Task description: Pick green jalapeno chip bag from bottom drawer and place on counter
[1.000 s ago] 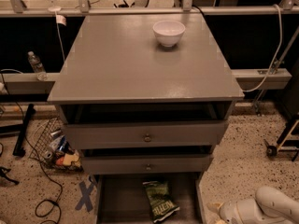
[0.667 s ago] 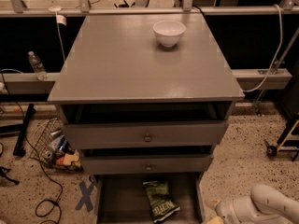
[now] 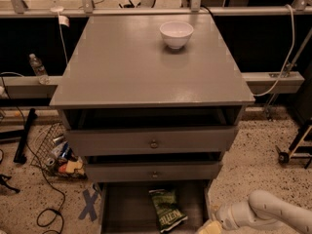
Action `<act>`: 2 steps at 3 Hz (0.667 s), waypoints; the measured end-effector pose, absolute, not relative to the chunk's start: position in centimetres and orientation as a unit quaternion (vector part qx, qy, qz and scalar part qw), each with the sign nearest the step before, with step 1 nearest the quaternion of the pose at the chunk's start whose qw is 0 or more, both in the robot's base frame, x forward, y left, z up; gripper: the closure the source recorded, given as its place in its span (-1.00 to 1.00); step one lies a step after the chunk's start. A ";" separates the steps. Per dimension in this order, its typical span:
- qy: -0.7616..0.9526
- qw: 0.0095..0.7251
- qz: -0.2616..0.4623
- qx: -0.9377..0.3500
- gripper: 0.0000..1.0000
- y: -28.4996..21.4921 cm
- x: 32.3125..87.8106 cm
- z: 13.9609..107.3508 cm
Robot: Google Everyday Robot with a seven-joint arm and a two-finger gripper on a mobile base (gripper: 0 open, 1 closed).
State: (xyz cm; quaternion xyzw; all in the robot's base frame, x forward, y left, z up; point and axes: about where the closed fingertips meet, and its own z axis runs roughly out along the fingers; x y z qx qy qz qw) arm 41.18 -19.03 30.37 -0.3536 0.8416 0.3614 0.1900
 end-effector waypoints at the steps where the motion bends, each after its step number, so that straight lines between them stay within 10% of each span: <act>1: 0.848 0.193 0.349 -0.349 -1.00 -17.6 42.0 28.0; 2: 0.858 0.204 0.327 -0.339 -1.00 -15.5 44.5 24.6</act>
Offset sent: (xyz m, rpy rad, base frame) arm 0.0548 0.0480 -0.0847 -0.0951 -0.0429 -0.0825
